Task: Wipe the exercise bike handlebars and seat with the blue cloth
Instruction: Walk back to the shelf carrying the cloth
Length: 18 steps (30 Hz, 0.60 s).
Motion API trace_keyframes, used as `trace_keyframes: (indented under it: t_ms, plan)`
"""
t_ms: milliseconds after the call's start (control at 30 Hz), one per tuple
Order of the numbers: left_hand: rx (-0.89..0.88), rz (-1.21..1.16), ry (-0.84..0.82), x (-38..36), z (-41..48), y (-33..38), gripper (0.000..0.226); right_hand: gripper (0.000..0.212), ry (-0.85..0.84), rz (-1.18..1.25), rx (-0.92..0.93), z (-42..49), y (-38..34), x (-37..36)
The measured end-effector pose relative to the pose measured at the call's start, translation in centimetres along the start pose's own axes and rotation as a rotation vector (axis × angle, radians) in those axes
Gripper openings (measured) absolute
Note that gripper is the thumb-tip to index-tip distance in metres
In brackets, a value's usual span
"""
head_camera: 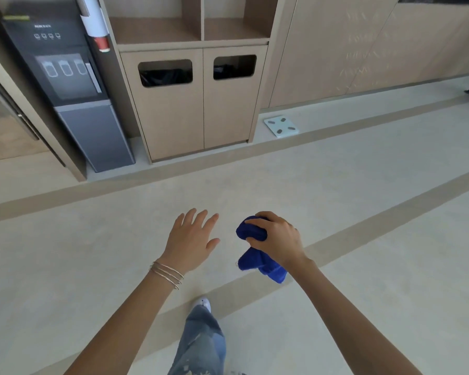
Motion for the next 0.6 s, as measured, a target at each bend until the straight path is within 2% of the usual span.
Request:
trace_keyframes:
  t_ms: [300, 600]
  plan:
    - [-0.023, 0.001, 0.021, 3.8, 13.6, -8.6, 0.060, 0.036, 0.036, -0.018, 0.037, 15.3, -3.2, 1.6]
    - [-0.032, 0.024, -0.013, 3.5, 23.8, -12.4, 0.060, 0.036, 0.049, -0.018, 0.032, 26.5, -1.9, 3.3]
Point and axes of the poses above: each hand's wrist, its own z-axis towards the middle knuckle, its own x-axis out of the back of the hand, y = z × x, the point moved 3 cm from there along z, towards the middle knuckle, and after that the axes turned 5 degrees about z, right-handed, at the moved point
